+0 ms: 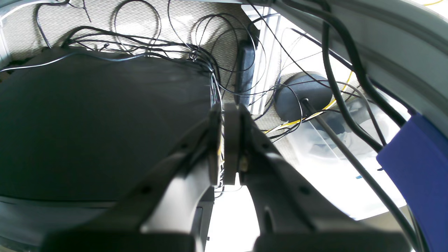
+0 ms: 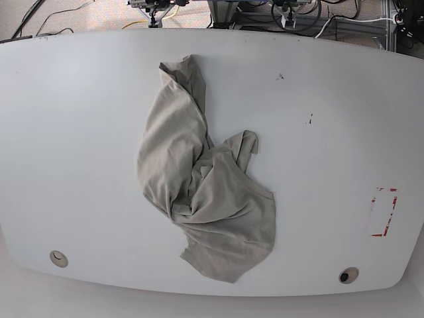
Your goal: Layout the t-shirt on the table in an organized manner, then fold the t-shirt properly
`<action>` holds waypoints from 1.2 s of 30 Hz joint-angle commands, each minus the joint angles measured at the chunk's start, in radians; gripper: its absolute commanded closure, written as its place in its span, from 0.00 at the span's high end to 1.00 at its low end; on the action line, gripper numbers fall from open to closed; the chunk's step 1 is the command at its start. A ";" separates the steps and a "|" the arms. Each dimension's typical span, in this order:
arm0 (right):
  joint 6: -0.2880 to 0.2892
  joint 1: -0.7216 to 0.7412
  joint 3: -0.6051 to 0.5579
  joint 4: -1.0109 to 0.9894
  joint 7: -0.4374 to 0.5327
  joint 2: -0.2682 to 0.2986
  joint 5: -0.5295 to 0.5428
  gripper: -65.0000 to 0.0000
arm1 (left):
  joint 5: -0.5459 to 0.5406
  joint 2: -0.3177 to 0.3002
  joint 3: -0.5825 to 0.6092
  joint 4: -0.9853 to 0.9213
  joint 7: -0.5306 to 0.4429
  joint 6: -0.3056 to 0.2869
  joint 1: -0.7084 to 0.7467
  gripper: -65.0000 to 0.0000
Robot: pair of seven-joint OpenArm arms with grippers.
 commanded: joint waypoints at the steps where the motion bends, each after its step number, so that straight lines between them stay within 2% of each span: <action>1: -0.014 -0.032 0.005 0.004 0.015 0.016 -0.003 0.00 | -0.001 -0.003 -0.001 0.025 -0.020 0.005 0.039 0.00; 7: -0.011 -0.073 0.001 0.074 0.038 0.034 -0.009 0.01 | 0.006 -0.013 0.007 0.116 -0.025 0.004 0.103 0.00; 25: -0.009 -0.276 -0.001 0.427 0.053 0.067 -0.010 0.01 | -0.006 -0.046 0.023 0.546 -0.002 0.009 0.345 0.00; 36: -0.009 -0.432 0.000 0.673 0.047 0.062 -0.015 0.01 | 0.002 -0.059 0.016 0.796 0.008 0.013 0.499 0.00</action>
